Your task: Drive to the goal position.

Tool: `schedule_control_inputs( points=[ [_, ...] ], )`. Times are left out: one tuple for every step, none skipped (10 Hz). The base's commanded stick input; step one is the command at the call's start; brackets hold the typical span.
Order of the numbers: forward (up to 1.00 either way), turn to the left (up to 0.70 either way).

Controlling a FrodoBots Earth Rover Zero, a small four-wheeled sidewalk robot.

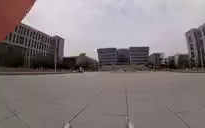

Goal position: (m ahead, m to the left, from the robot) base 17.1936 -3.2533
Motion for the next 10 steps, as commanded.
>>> schedule_control_inputs(
  points=[
    [0.85,0.00],
    [0.85,0.00],
    [0.85,0.00],
    [0.85,0.00],
    [0.85,0.00],
    [0.85,0.00],
    [0.85,0.00],
    [0.85,0.00],
    [0.85,0.00],
    [0.85,0.00]
  ],
)
